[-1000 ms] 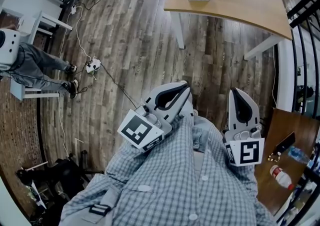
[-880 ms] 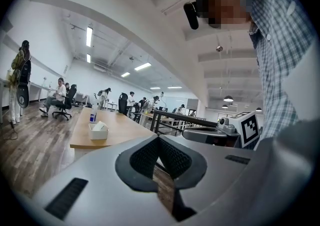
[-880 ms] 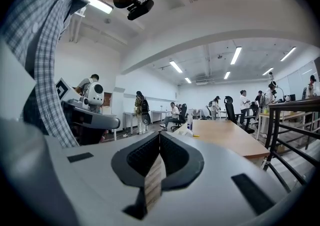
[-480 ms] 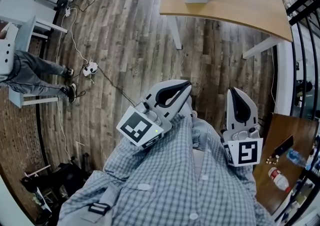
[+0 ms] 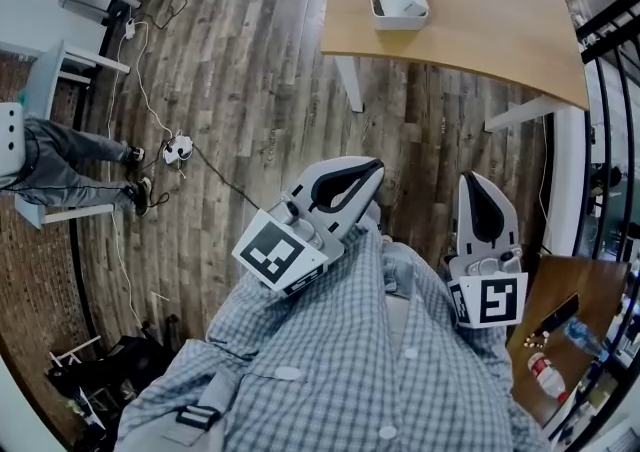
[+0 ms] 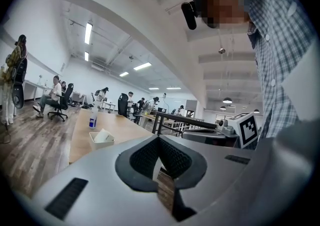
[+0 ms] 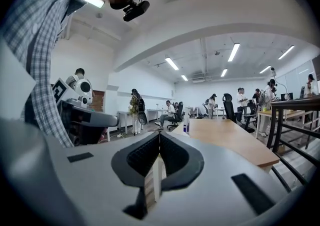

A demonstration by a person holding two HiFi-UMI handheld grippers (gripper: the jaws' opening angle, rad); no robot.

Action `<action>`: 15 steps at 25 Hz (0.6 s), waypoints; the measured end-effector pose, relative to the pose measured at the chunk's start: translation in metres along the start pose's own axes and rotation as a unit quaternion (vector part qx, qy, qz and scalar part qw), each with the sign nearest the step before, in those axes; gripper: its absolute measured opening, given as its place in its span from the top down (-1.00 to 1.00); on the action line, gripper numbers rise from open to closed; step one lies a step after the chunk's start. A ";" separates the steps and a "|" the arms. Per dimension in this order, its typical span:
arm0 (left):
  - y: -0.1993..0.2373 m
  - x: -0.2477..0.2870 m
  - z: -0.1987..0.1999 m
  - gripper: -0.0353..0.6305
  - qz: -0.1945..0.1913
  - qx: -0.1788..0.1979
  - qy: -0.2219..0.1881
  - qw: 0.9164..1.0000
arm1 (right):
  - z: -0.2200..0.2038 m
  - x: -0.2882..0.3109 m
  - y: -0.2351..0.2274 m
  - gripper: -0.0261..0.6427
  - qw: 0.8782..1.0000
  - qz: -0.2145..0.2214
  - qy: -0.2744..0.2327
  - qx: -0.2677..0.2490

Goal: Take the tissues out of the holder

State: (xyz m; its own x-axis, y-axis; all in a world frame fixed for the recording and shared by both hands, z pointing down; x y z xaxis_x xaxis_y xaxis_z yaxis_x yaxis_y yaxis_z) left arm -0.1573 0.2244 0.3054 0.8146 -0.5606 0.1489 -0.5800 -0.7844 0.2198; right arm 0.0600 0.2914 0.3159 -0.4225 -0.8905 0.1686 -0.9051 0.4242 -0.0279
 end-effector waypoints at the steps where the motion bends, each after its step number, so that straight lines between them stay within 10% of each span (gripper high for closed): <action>1: 0.006 0.002 0.002 0.88 0.002 -0.001 -0.001 1.000 | 0.002 0.007 -0.002 0.89 1.000 0.002 0.002 -0.004; 15: 0.086 0.046 0.027 0.88 -0.023 0.006 0.000 1.000 | 0.022 0.081 -0.036 0.89 0.996 -0.046 -0.039 0.070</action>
State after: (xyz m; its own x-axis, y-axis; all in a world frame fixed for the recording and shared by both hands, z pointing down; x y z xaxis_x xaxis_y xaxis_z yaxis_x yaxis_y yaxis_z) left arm -0.1700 0.1245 0.3053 0.8406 -0.5237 0.1386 -0.5417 -0.8125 0.2155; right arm 0.0575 0.1999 0.3089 -0.3359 -0.9366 0.0996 -0.9353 0.3191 -0.1531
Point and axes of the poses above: the fingertips, and each gripper's own axes: x forward along the fingers, y to its left, z out of its top, the point moved 9 cm from there along -x, backward along the fingers, and after that the axes turned 6 degrees about z, right-handed, at the moved point
